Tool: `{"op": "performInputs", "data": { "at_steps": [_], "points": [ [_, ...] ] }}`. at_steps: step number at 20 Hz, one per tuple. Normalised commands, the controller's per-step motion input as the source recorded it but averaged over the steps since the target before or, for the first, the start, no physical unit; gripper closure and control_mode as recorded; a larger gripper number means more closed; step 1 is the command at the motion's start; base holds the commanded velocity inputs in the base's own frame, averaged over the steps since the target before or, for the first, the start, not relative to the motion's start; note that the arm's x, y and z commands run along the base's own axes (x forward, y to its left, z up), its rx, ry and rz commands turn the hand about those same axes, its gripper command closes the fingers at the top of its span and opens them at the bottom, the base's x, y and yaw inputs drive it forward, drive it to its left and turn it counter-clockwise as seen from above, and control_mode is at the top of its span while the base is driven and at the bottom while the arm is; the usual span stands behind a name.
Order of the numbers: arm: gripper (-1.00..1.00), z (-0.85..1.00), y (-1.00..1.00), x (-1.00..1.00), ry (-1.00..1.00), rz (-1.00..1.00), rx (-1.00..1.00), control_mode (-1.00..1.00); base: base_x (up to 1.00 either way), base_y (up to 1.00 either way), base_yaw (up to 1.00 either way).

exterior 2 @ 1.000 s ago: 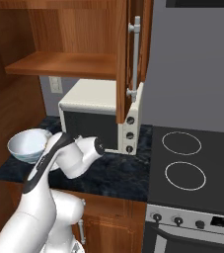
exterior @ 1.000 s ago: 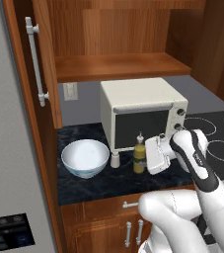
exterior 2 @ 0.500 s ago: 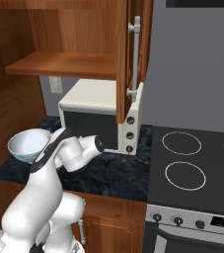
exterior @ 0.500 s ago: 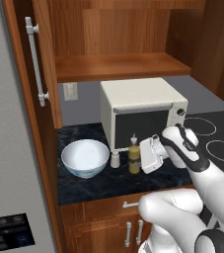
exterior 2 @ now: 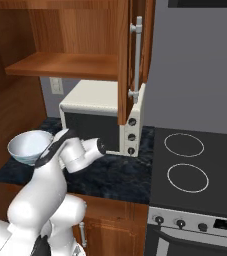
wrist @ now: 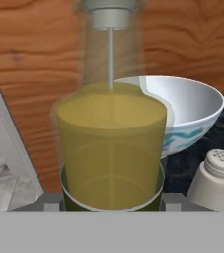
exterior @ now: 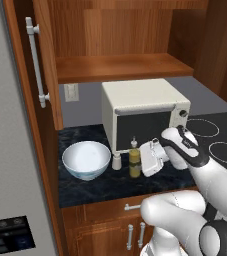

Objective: Retrieve the bottle and the shaker from the cabinet and place them next to the mixing bowl on the counter. Then add garlic from the fridge to the mixing bowl.

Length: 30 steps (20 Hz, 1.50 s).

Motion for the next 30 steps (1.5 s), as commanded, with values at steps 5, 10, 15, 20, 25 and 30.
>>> {"op": "performInputs", "data": {
  "at_steps": [5, 10, 15, 20, 25, 30],
  "points": [
    [1.00, -0.41, 0.19, 0.00, -0.01, 0.00, 0.02, -1.00, 0.00, 0.00, 0.00],
    [1.00, -0.34, 0.19, 0.00, 0.00, -0.04, 0.03, -1.00, 0.00, 0.00, 0.00],
    [1.00, -0.24, 0.12, 0.00, 0.00, -0.05, 0.09, -1.00, 0.00, 0.00, 0.00],
    [1.00, -0.16, 0.03, 0.00, -0.03, -0.05, 0.11, -1.00, 0.00, 0.00, 0.00],
    [1.00, -0.13, 0.10, 0.00, -0.07, -0.02, 0.05, -1.00, 0.00, 0.00, 0.00],
    [1.00, -0.13, 0.35, 0.00, -0.02, -0.02, -0.01, -1.00, 0.00, 0.00, 0.00]
  ]
}}
